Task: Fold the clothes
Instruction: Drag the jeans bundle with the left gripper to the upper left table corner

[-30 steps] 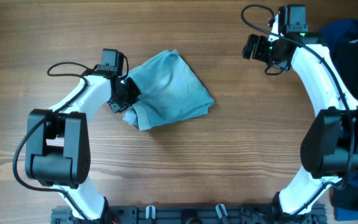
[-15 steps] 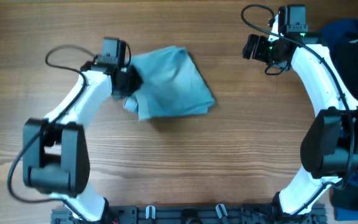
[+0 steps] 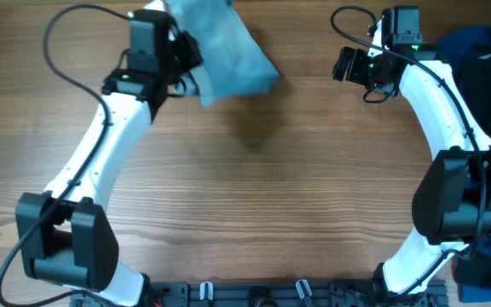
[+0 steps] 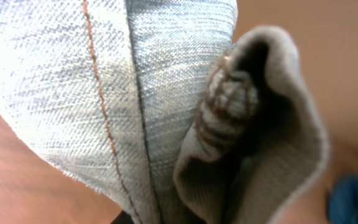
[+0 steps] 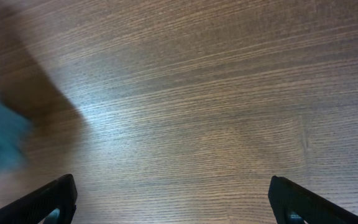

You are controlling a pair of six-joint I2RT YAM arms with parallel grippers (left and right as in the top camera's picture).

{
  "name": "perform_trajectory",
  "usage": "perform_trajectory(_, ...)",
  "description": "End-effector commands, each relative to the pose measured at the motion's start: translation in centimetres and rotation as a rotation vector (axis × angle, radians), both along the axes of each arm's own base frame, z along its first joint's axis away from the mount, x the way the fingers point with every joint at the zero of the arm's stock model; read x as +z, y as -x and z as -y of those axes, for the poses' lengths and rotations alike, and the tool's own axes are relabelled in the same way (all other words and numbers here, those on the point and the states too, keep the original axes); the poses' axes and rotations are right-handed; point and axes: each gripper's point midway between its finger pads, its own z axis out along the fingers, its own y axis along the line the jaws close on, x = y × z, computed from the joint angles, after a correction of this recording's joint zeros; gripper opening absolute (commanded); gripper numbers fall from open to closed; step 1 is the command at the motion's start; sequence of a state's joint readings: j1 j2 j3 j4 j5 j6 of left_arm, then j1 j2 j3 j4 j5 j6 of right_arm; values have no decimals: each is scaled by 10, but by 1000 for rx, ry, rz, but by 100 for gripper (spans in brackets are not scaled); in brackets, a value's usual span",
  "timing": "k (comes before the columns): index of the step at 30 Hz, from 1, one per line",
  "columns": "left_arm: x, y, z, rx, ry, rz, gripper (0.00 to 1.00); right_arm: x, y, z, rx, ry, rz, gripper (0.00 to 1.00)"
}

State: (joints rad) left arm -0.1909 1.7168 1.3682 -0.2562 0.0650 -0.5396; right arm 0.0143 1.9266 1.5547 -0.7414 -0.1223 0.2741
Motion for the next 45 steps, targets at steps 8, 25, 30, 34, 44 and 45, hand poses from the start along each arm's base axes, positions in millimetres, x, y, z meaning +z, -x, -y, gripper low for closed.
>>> perform_trajectory(8,75,-32,-160,405,117,255,4,10,-4,2,5,15,28,100)
perform_trajectory(25,-107,13,-311,779,313,-211,4,10,-4,2,5,15,28,100)
perform_trajectory(30,-129,34,-310,811,313,-327,4,10,-4,2,5,15,28,100)
perform_trajectory(34,-133,39,-307,812,314,-358,56,10,-4,2,5,15,28,100)
perform_trajectory(44,-68,51,-293,698,267,-280,99,10,-4,2,5,15,28,100)
perform_trajectory(45,-54,52,-289,661,251,-257,98,10,-4,2,5,15,28,100)
